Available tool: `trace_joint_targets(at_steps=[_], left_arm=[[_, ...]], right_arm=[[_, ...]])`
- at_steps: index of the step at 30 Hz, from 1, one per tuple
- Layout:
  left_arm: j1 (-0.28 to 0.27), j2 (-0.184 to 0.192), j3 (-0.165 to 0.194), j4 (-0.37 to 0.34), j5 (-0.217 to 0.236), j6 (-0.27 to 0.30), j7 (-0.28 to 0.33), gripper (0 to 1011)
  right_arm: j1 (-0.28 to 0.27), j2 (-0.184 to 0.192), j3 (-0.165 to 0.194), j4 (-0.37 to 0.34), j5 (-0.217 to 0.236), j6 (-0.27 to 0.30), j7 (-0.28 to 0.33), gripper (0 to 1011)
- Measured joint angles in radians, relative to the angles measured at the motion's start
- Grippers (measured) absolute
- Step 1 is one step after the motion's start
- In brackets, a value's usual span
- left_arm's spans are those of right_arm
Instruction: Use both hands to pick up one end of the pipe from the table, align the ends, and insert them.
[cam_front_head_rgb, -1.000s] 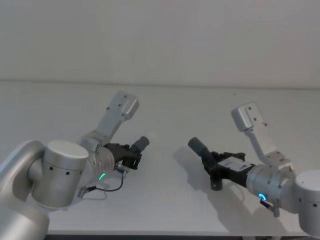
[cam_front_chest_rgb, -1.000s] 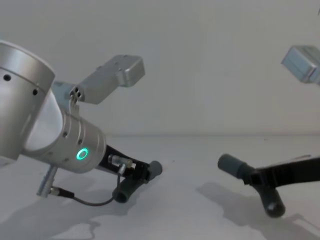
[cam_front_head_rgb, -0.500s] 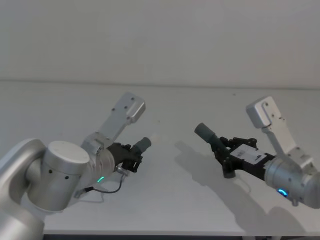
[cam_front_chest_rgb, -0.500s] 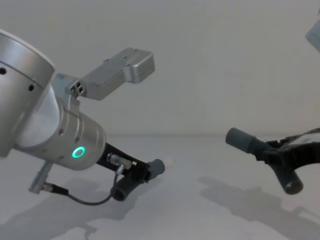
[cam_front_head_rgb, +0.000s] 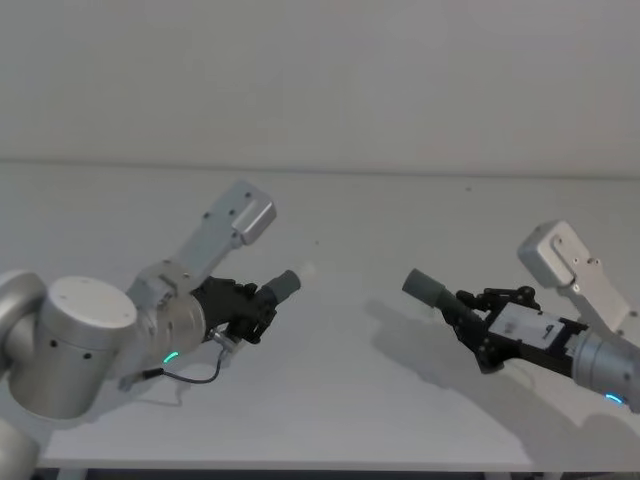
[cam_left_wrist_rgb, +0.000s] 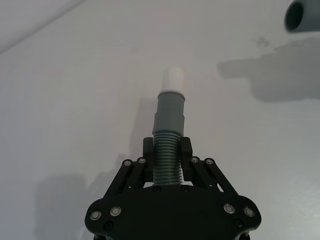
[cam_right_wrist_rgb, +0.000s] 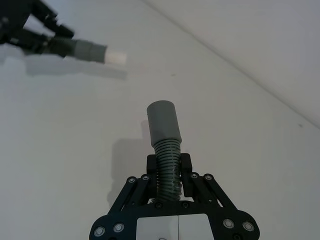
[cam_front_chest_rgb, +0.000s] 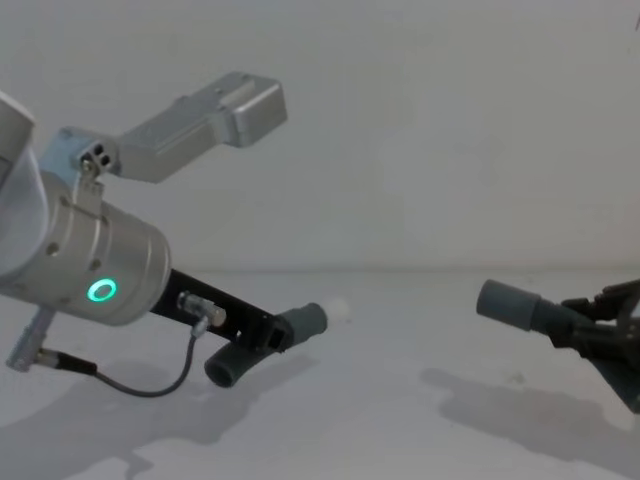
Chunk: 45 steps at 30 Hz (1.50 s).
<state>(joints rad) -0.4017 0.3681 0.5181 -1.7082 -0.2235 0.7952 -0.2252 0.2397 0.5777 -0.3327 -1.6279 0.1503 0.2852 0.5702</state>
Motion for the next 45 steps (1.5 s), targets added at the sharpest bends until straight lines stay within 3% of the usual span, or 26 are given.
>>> trace_joint_targets(at_steps=[10, 19, 31, 45], left_arm=[[-0.014, 0.055, 0.003, -0.008, -0.023, -0.080, -0.114, 301], [-0.045, 0.107, 0.028, -0.007, -0.042, -0.155, -0.238, 301], [-0.132, 0.179, 0.109, 0.005, -0.022, -0.214, -0.400, 300], [-0.188, 0.226, 0.164, 0.014, 0.006, -0.263, -0.478, 301]], right_arm=[[0.016, 0.051, -0.025, 0.029, 0.003, -0.091, 0.087, 271], [0.027, 0.079, -0.041, 0.040, 0.022, -0.145, 0.144, 273], [0.039, 0.110, -0.047, 0.040, 0.067, -0.181, 0.215, 273], [0.063, 0.145, -0.062, 0.054, 0.115, -0.201, 0.304, 271]])
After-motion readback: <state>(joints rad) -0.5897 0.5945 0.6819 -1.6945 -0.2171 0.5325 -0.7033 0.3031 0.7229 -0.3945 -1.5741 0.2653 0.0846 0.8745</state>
